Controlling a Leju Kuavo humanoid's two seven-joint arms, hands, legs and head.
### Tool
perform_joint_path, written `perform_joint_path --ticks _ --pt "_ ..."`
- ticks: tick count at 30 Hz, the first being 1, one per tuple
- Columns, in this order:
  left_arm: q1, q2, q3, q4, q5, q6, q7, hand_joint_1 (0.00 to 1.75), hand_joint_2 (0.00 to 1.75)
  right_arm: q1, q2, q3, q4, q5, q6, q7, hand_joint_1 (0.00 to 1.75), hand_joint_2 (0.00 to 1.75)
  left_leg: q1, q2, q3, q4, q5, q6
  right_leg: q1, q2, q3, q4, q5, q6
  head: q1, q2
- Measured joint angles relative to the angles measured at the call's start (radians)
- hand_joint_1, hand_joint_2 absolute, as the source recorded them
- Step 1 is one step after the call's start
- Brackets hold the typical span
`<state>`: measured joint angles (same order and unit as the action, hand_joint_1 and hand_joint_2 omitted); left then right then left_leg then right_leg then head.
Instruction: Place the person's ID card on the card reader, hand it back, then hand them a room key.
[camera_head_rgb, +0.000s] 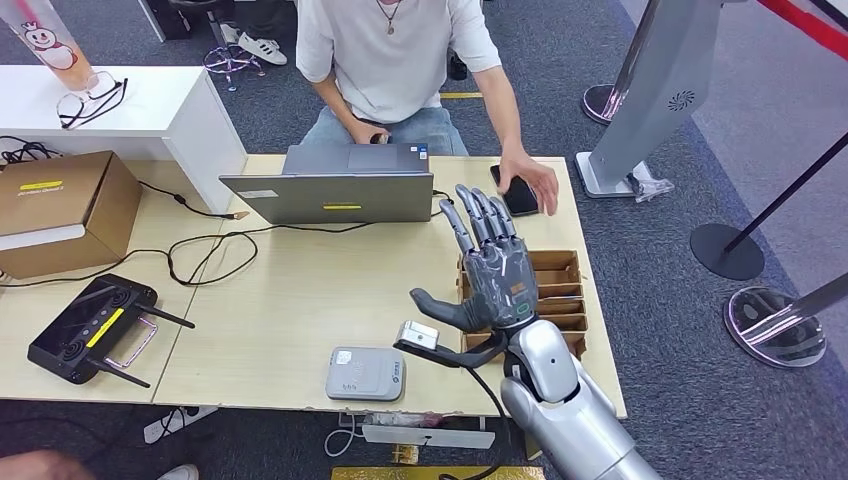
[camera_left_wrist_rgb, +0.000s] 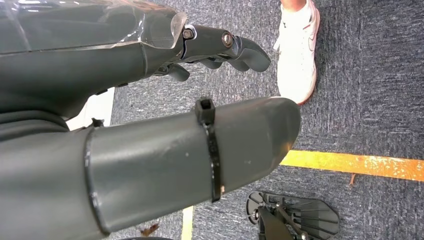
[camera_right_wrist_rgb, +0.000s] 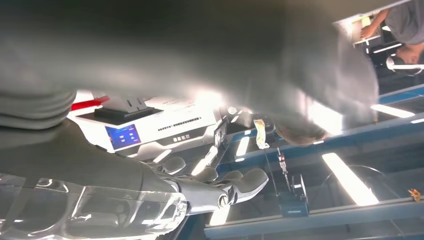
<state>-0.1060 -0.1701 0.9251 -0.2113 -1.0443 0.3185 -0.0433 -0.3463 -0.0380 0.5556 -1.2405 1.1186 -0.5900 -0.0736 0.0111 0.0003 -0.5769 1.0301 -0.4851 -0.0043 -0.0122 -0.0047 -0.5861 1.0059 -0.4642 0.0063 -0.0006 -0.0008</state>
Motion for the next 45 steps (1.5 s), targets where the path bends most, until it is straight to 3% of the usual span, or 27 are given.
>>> perform_joint_path --ticks 17,29,45 --pt "0.001 0.001 0.000 0.000 0.001 0.000 -0.005 0.00 0.00 0.034 -0.013 -0.038 0.014 0.026 0.041 0.002 0.00 1.75 0.000 0.000 0.000 0.000 0.000 0.000 0.000 0.000 0.000 0.000 0.000 0.000 0.000 0.000" --pt "0.004 0.001 0.000 0.000 0.003 0.000 -0.010 0.00 0.00 0.060 -0.038 -0.047 -0.002 0.061 0.187 0.038 0.00 1.75 0.000 0.000 0.000 0.000 0.000 0.000 0.000 0.000 0.000 0.000 0.000 0.000 0.000 0.000" --pt "0.011 0.005 0.006 0.000 0.009 -0.001 -0.014 0.00 0.00 0.112 -0.101 -0.093 -0.154 0.072 0.400 0.098 0.00 1.75 0.000 0.000 0.000 0.000 0.000 0.000 0.000 0.000 0.000 0.000 0.000 0.000 0.000 0.000"
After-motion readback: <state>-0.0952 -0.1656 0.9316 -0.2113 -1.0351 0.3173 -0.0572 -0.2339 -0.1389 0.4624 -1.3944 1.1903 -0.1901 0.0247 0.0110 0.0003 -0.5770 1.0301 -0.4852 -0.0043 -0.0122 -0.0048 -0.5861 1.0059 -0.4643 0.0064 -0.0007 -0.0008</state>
